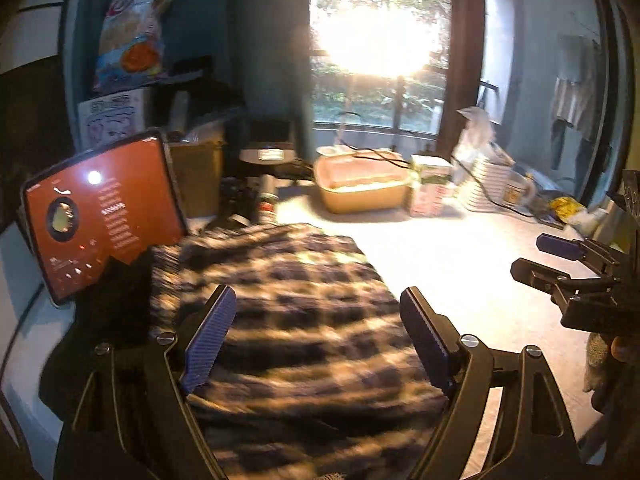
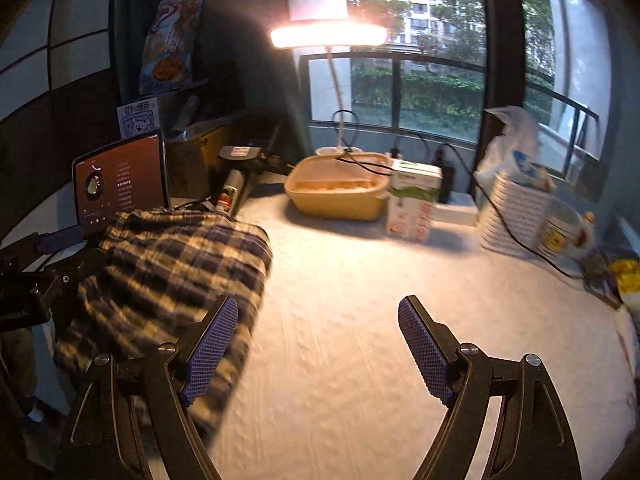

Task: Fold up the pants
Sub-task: 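Open both tools and release the plaid pants beside the tablet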

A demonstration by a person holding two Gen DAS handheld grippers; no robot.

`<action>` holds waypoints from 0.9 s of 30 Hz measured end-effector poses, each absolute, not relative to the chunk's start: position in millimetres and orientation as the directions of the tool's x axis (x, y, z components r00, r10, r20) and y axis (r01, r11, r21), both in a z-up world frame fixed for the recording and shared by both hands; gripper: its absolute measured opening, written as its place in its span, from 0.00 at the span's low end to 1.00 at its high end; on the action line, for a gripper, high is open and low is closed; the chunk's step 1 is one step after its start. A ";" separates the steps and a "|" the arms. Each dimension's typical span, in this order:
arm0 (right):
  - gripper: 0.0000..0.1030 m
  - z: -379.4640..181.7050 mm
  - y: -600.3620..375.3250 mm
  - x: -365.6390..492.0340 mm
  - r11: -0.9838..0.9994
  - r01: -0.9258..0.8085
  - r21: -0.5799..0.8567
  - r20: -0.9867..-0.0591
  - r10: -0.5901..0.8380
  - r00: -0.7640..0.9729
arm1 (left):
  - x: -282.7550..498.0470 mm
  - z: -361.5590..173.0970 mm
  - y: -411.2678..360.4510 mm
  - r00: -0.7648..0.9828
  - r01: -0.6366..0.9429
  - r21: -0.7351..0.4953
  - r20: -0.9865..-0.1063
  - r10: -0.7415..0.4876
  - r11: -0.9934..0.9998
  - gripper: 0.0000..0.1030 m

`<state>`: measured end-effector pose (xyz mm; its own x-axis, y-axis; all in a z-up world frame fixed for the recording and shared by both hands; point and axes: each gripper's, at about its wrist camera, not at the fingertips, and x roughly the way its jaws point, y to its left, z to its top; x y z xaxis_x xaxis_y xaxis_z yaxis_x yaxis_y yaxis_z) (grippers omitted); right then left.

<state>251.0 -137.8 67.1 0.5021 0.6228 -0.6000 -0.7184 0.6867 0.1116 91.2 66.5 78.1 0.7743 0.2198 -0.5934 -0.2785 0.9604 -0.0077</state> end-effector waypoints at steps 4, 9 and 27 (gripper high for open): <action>0.82 68.2 -167.2 236.8 0.707 -0.701 0.099 -0.593 0.607 0.529 | 85.8 74.7 40.6 0.788 -0.230 -0.008 -0.589 0.182 0.973 0.82; 0.82 69.4 -203.1 219.5 0.741 -0.665 0.091 -0.585 0.580 0.567 | 73.4 78.9 14.8 0.818 -0.207 -0.014 -0.551 0.165 0.978 0.84; 0.82 120.8 -292.3 151.6 0.844 -0.535 0.046 -0.457 0.494 0.740 | 19.7 129.7 -43.5 0.915 -0.146 -0.015 -0.383 0.129 0.989 0.91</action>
<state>151.6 -292.3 120.8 0.7397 0.4943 -0.4567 -0.5350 0.8435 0.0465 19.7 -43.5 129.7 0.9146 0.1292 -0.3831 -0.1462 0.9891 -0.0152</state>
